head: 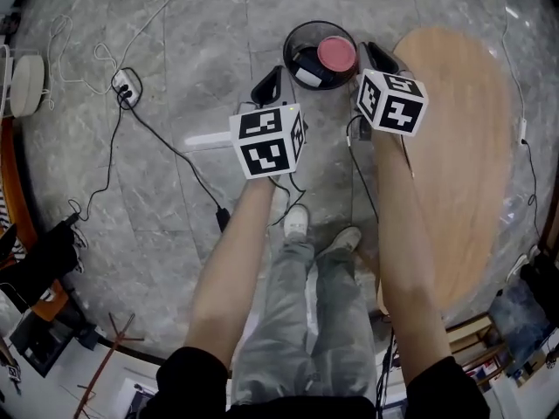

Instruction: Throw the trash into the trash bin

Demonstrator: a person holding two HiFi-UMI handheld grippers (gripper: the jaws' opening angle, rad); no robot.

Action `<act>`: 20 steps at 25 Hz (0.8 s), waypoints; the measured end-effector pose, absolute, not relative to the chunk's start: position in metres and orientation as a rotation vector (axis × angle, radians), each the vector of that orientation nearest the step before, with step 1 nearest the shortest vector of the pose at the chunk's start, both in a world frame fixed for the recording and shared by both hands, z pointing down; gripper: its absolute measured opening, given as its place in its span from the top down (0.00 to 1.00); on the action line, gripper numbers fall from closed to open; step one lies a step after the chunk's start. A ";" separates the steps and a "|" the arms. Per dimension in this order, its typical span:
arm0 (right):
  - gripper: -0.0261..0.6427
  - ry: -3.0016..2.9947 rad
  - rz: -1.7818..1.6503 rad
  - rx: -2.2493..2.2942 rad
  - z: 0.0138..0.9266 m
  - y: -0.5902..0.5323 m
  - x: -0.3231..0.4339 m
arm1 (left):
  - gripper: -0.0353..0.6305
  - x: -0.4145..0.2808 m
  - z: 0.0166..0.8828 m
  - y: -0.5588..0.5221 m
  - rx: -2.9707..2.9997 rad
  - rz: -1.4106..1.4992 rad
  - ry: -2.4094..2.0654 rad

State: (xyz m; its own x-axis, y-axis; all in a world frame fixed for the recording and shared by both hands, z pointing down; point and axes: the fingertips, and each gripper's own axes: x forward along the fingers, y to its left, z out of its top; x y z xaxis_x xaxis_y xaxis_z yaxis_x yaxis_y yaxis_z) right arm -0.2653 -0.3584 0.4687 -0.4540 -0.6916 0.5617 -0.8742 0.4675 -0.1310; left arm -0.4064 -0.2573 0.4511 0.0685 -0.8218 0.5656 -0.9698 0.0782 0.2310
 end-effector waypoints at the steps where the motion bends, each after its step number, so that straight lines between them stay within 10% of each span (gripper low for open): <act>1: 0.93 -2.281 0.582 1.310 0.466 -0.360 -0.262 | 0.94 -0.404 0.451 -0.258 1.770 0.328 -1.781; 20: 0.94 -2.384 0.610 1.276 0.439 -0.288 -0.198 | 0.94 -0.331 0.420 -0.242 1.895 0.285 -1.725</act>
